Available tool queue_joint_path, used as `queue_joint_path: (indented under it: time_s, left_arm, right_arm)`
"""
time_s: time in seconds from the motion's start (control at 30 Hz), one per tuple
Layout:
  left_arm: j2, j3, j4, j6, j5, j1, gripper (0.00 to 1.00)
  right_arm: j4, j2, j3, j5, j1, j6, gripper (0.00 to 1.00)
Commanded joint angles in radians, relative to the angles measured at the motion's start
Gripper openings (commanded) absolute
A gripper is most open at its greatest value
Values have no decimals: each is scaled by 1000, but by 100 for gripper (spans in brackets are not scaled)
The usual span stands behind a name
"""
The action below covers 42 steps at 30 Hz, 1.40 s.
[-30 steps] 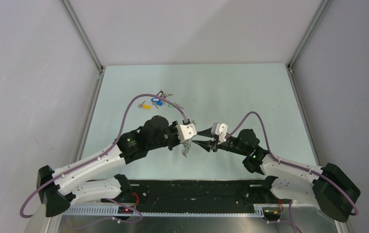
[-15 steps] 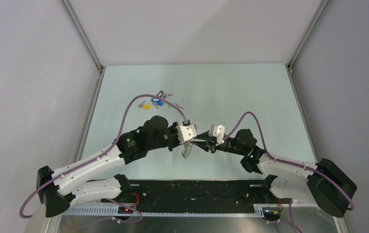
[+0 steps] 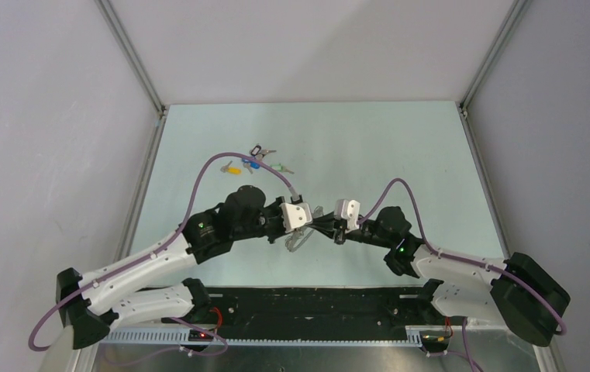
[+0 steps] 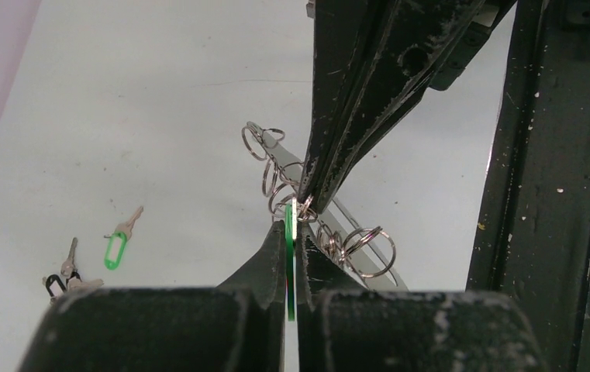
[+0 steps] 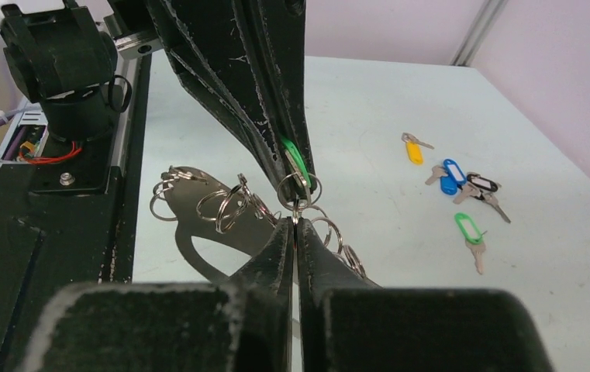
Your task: Remove the keys from the keyring
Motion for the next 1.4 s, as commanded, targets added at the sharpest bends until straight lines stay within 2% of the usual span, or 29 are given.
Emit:
queue_joint_path:
  time_s: [0.0,0.07,0.23,0.93,1.37]
  left_arm:
    - [-29,22,32,19,-57,-5,0]
    - [-29,20,33,20,-108,-5,0]
    - [-21,17,33,23,-119,-5,0]
    - [39,29,17,13,-11,-5,0]
    - [5,35,17,18,-160,-5,0]
  right_arm:
    - [27,-46,-17,20,3,-17,0]
    - [38,-79,-36,26,3,-30,0]
    - [89,-114,-69,46,-1,-36,0]
    - [294,-96,-125,23,-40,71,0]
    - [295,-81,-124,1,-42,59,0]
